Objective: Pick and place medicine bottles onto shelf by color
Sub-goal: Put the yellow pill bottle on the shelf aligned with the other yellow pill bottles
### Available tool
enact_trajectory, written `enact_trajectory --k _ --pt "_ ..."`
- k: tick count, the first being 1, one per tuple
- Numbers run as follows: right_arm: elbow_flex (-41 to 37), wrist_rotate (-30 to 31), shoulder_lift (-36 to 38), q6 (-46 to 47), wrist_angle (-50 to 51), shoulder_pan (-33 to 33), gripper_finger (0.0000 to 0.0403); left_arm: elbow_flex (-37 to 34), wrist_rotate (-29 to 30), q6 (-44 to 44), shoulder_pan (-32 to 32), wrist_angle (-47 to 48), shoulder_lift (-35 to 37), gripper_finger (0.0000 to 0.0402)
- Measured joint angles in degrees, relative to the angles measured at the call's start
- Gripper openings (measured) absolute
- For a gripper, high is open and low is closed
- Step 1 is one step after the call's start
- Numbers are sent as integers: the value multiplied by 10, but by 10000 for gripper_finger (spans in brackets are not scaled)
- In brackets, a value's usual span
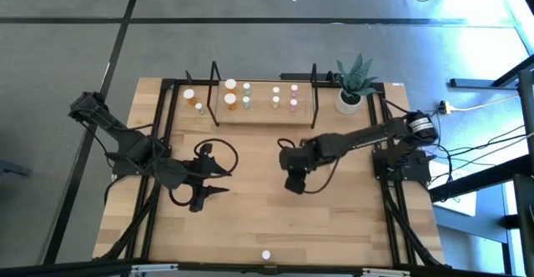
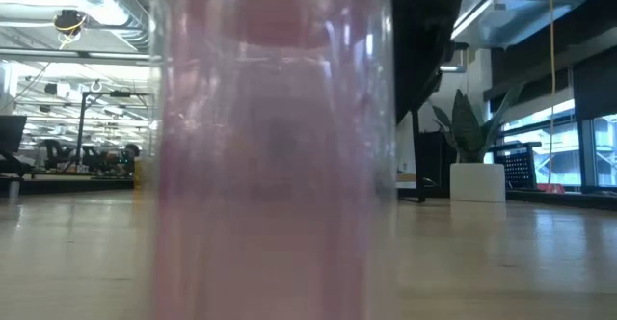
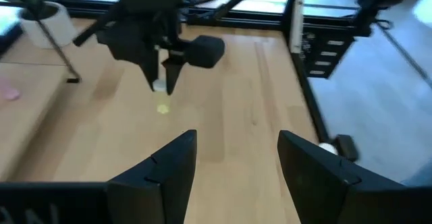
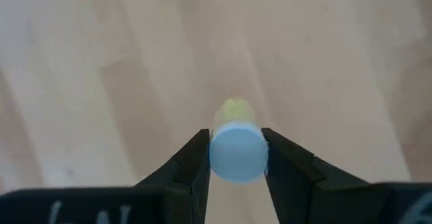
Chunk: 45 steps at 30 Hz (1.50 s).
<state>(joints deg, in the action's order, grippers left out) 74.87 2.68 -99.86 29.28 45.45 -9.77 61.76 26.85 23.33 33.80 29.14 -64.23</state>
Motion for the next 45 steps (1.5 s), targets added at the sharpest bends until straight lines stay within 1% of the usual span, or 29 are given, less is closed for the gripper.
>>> enact_trajectory --k 2,8,16,23,27,37,45 --pt "0 3 -7 -13 0 13 119 0 15 0 0 1 -2 201" --pt "-1 3 -37 -44 -15 32 119 0 22 0 -2 2 -4 201" --pt "-1 4 -70 -43 -13 39 119 0 22 0 -1 2 -4 201" --pt "-1 2 -74 -43 -12 39 121 0 23 0 -1 3 -4 201" --pt "-1 2 -74 -43 -13 39 135 0 23 0 -1 4 -4 201" --pt "-1 2 -76 -44 -14 39 188 0 23 0 -1 4 -4 201" --pt "-1 2 -75 -45 -13 42 193 0 23 0 -1 4 -4 201"
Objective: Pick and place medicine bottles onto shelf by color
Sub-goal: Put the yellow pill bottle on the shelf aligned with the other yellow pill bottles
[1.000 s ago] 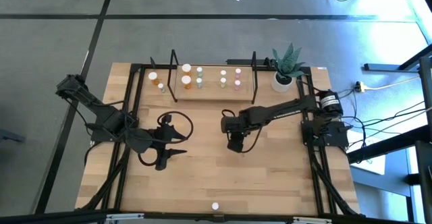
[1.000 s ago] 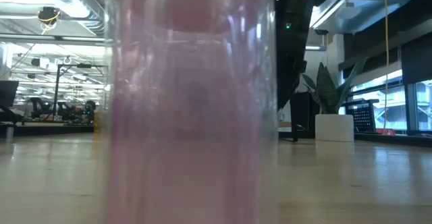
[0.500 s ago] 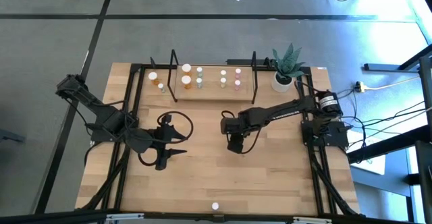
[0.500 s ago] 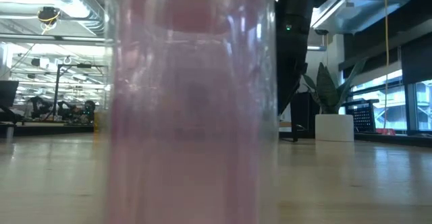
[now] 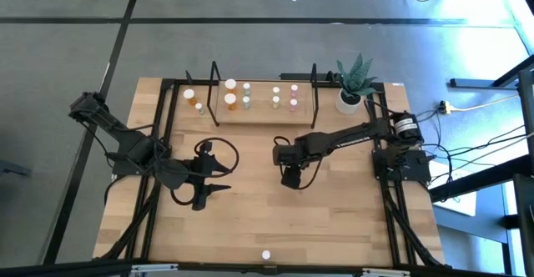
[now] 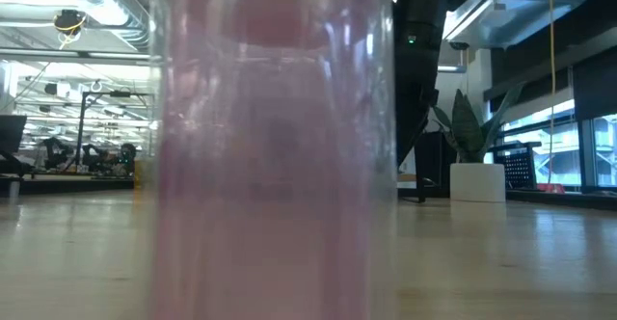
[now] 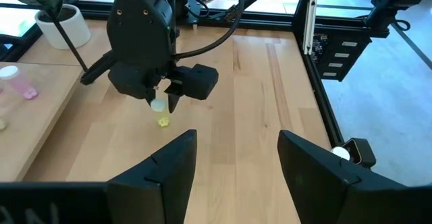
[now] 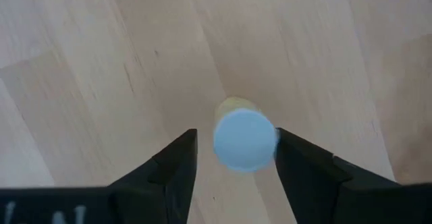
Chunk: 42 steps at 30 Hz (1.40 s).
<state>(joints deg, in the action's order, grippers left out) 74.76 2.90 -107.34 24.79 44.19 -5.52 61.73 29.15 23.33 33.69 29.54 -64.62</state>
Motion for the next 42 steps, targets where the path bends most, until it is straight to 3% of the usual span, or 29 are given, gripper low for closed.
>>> enact_trajectory --k 14,27,35,42 --pt "0 0 65 22 31 6 194 0 0 0 0 0 0 201" --pt "0 20 194 34 30 -61 194 1 3 0 -6 -7 -15 201" --pt "0 77 270 26 29 -115 194 1 2 -44 -58 -90 -79 201" --pt "0 80 302 -18 28 -147 194 1 -36 -99 -126 -214 -155 201"
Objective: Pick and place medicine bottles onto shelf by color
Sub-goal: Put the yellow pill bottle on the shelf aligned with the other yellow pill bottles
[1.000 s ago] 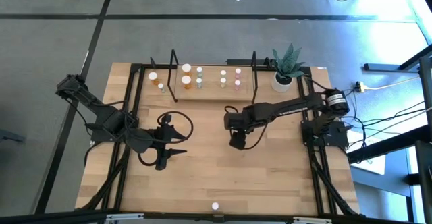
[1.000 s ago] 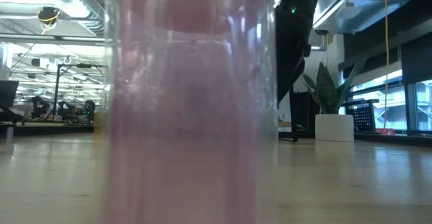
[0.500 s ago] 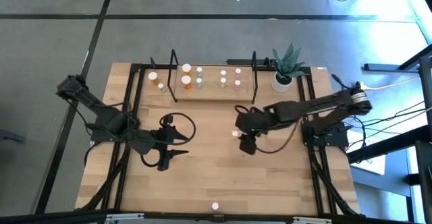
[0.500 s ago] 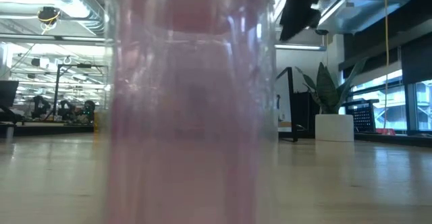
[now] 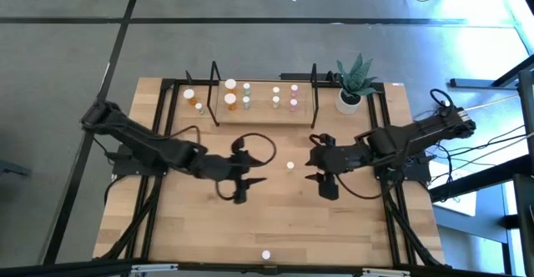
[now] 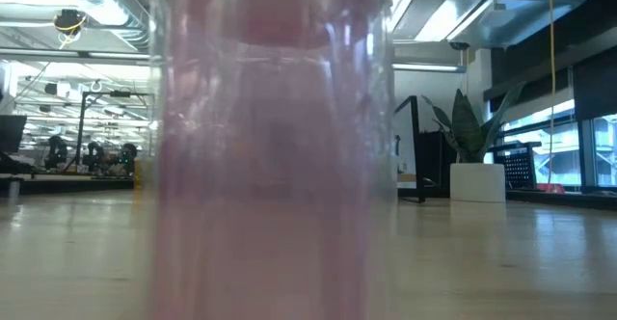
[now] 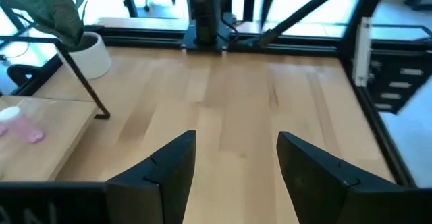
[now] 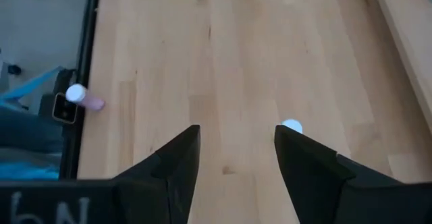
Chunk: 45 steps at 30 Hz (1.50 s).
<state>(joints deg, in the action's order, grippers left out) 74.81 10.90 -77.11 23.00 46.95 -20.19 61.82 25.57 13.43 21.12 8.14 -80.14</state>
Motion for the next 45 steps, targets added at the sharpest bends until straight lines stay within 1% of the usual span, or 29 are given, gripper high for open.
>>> enact_trajectory --k 3,9,17,26,31,35,45 --pt "0 -1 2 -17 1 -9 194 0 -2 -4 -22 -39 -40 201" --pt "0 -5 3 -27 7 -28 194 0 -4 -1 -52 -81 -109 201" --pt "0 -5 13 -68 12 -47 194 0 -27 -1 -81 -146 -175 201" --pt "0 -4 32 -70 12 -50 194 0 -28 28 -93 -195 -245 201" --pt "0 0 32 -70 10 -50 194 0 -26 27 -100 -197 -264 201" --pt "0 25 32 -70 10 -50 194 0 -26 25 -110 -194 -269 201" --pt "0 25 31 -68 5 -50 194 0 -25 25 -127 -194 -269 201"
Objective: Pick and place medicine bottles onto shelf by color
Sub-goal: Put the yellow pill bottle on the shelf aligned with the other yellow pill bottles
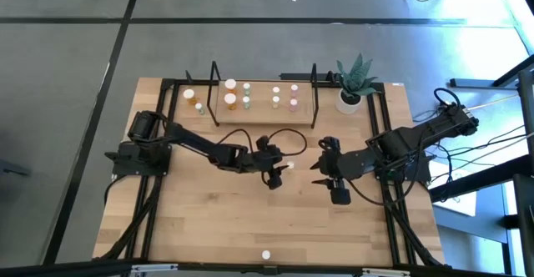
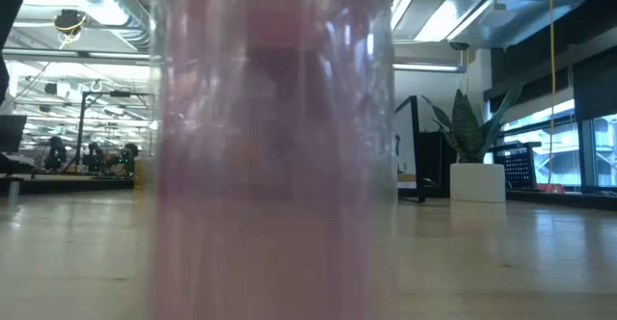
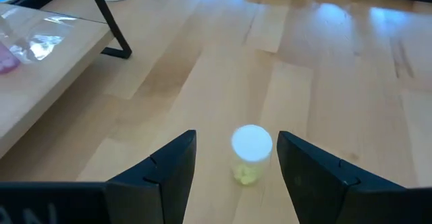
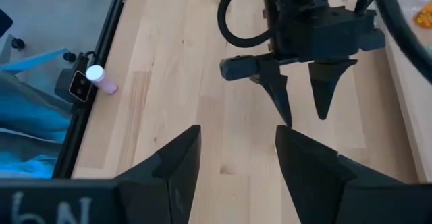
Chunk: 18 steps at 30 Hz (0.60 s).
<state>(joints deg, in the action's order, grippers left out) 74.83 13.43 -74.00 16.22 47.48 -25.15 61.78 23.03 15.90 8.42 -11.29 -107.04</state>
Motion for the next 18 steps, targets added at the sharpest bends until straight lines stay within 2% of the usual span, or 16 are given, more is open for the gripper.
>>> enact_trajectory --k 18 --pt "0 0 0 0 0 0 194 0 -5 1 2 -6 0 201"
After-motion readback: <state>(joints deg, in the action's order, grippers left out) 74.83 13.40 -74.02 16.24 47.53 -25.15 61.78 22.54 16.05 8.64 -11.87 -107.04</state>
